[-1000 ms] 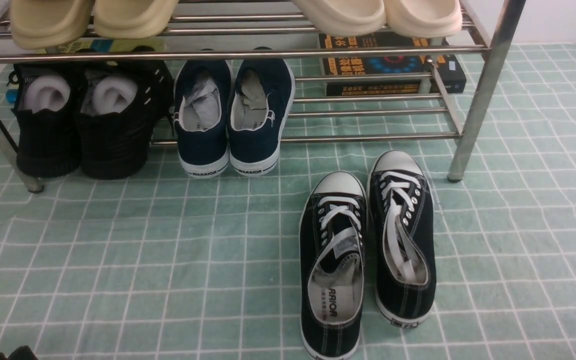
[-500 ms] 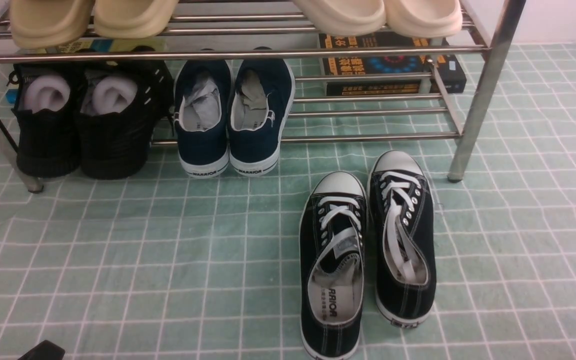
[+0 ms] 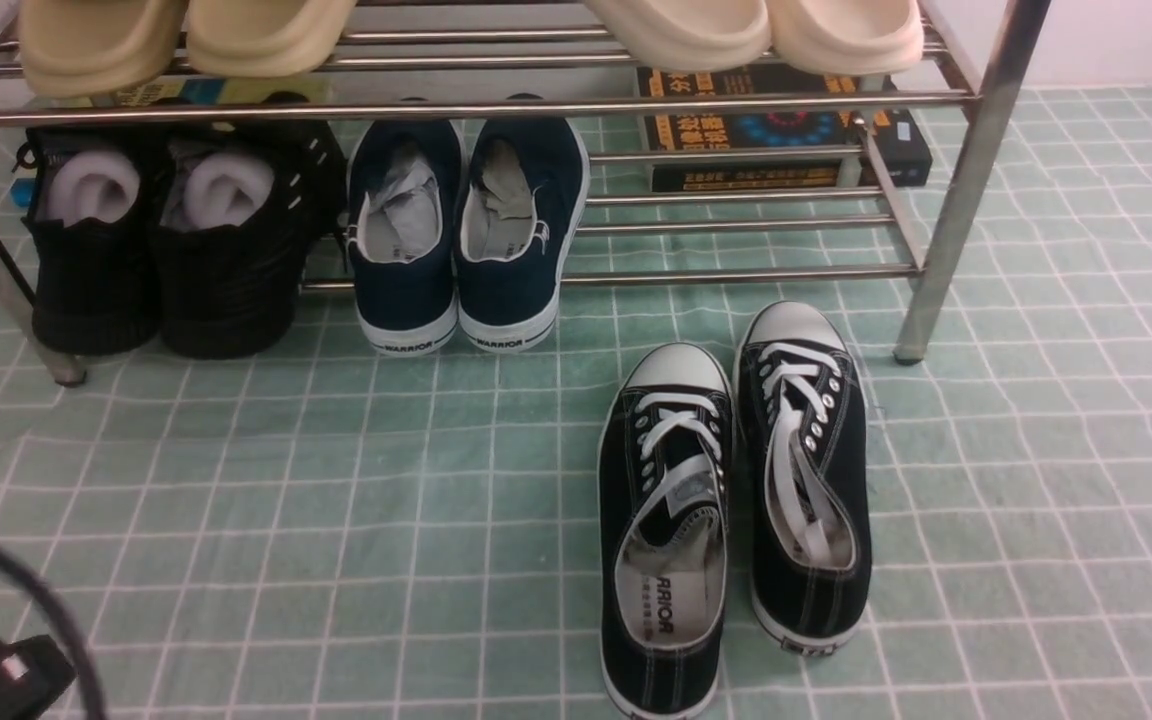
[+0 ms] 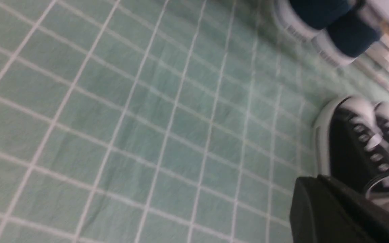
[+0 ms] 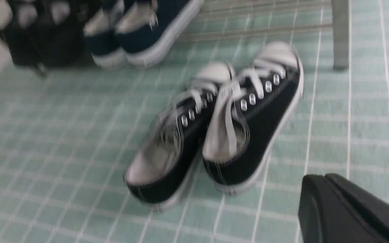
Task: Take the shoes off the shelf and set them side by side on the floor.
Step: 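Grasp a shoe standing on the lower shelf of the shoe rack with the left gripper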
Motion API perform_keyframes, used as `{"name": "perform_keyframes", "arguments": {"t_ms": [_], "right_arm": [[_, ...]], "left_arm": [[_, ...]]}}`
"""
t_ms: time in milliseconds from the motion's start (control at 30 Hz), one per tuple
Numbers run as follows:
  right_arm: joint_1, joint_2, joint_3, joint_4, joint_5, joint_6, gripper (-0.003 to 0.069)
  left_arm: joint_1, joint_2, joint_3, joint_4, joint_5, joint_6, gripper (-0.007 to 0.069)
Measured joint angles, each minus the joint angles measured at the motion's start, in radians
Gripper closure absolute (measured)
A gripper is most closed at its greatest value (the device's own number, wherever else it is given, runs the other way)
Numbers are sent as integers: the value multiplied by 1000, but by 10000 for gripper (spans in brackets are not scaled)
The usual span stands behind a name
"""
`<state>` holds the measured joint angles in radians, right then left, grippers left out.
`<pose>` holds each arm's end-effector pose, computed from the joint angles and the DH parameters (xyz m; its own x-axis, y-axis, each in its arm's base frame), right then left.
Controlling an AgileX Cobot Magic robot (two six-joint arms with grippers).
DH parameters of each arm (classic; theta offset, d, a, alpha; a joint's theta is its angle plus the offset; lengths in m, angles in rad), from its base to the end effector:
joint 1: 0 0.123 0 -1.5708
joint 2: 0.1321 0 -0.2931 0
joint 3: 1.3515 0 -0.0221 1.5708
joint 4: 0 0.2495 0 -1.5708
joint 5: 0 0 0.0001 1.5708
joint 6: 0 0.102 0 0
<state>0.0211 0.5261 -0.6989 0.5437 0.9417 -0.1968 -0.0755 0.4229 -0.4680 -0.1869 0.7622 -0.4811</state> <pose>0.0787 0.0444 0.3349 -0.6160 0.1182 -0.7788 -0.2768 0.8932 0.3545 0.0763 -0.0189 0.2733 -0.5768 -0.5319 -0.6200 -0.1899 0.8255 -0.5315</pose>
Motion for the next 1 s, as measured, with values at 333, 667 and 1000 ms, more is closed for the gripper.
{"name": "perform_keyframes", "arguments": {"t_ms": [333,667,1000], "right_arm": [[18,440,-160,22,266,-43,659],[248,563,-163,-9,247,-75,653],[303,603,-163,-69,217,-58,646]], "left_arm": [[0,559,-426,82,141,113,533],[-52,901,-768,92,233,138,302],[-119,1264,-1092,101,239,98,248]]}}
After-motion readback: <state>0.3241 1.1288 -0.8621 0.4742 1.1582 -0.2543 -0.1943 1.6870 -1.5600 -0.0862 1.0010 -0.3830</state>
